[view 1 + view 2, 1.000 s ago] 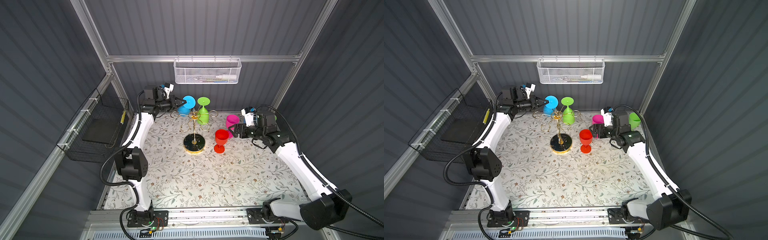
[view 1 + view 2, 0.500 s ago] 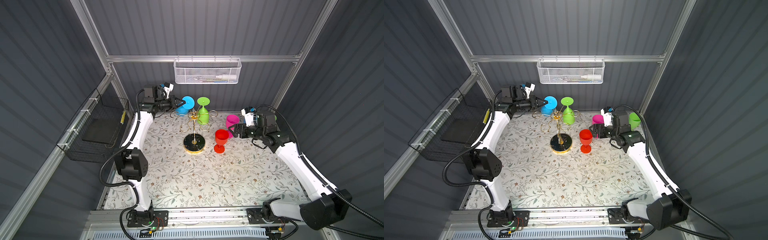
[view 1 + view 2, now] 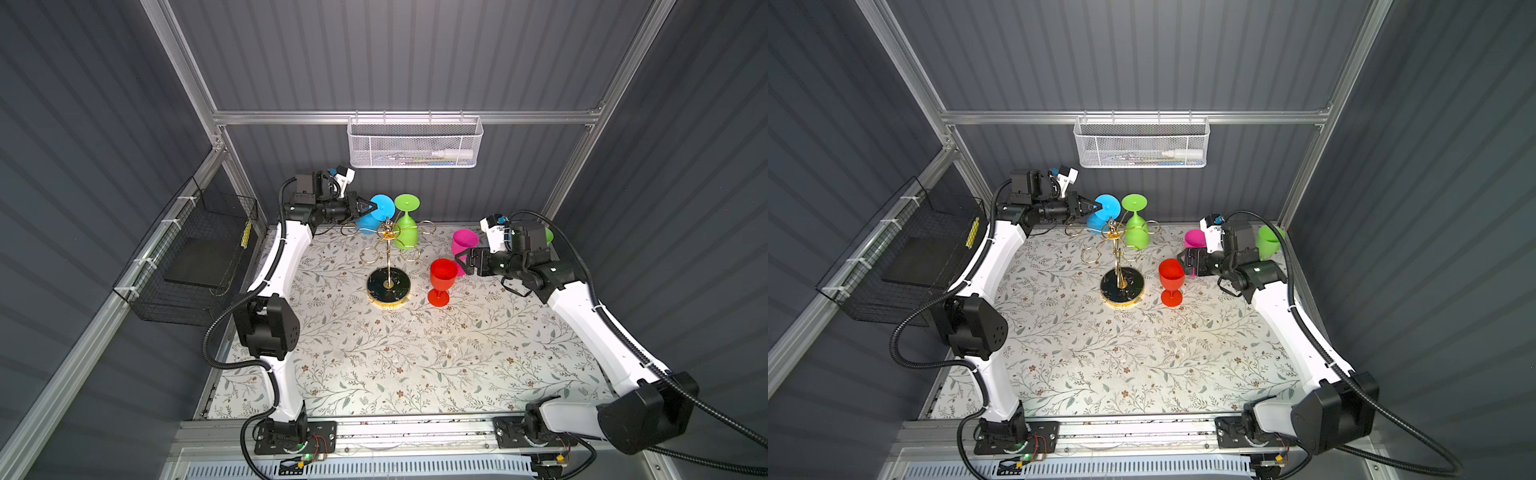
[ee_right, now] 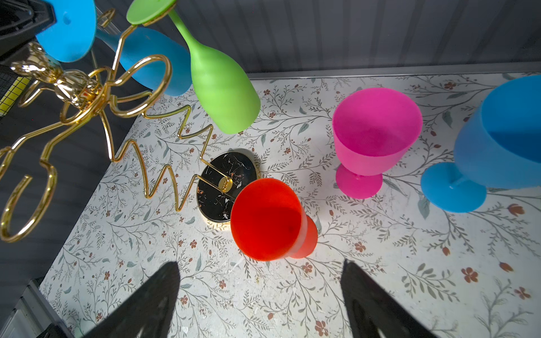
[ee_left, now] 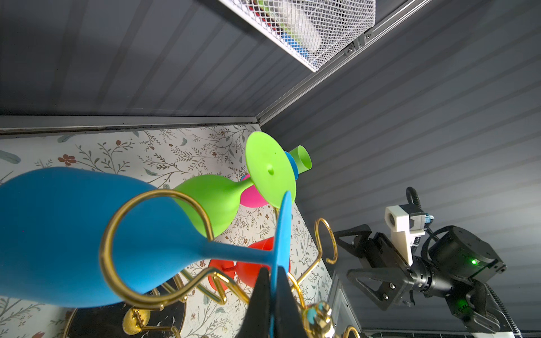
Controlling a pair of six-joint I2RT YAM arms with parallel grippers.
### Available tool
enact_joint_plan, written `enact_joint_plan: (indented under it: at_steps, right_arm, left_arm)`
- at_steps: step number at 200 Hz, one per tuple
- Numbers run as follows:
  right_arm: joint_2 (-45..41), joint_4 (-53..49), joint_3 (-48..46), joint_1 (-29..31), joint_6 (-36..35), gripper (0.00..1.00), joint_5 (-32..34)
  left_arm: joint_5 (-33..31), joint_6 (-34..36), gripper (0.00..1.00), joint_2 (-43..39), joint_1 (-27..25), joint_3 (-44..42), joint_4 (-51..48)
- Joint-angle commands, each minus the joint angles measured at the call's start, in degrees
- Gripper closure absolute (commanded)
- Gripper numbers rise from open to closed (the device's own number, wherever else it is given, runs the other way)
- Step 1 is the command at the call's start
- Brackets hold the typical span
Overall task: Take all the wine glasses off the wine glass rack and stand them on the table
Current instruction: 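Lift the blue glass up off the rack with the left gripper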
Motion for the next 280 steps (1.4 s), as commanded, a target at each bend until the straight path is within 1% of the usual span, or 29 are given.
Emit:
enact_joint_plan:
  at_steps: [1,17,67,105,164,216,251,280]
  right_arm:
    - [0.37,0.49,1.46,-0.23,-0.14,0.12,-0.93]
    - [0.27,0.43,1.37,-0.23,-0.04,0.12,-0.93]
    - [-0.23,0.23,1.08,-0.23,-0.22,0.12,-0.58]
    - [-0.76,0.09,0.73,-0.23,-0.42,0.12,-0.25]
    - [-1.62,0.12,-0.19,-0.25,-0.5,0.11,0.21]
    - [-2.25,0.08,-0.94,-0.26,-0.67,0.12,0.56]
    - [-2.61,0.18,-0.52,-0.32,-0.86,0.11,0.74]
    - [-3.17,0.53,-0.19,-0.31,-0.9,0.12,0.74]
  left_arm:
    - [0.92,0.07,1.0,1.51,-0.53,2.06,0.47]
    - [0.87,-0.81,1.0,1.66,-0.53,1.73,2.0]
    - [0.26,-5.38,1.0,0.81,-0.53,-0.62,10.95]
    - [-0.31,-6.91,1.0,1.24,-0.5,0.24,13.33]
    - [-0.45,-11.33,1.0,1.95,-0.37,-0.5,21.04]
    - [-0.64,-13.87,1.0,1.86,-0.18,-1.21,26.52]
    - [0.54,-17.4,1.0,1.18,0.69,-2.68,32.07]
    - [1.7,-22.19,1.0,0.21,2.14,-4.45,38.78]
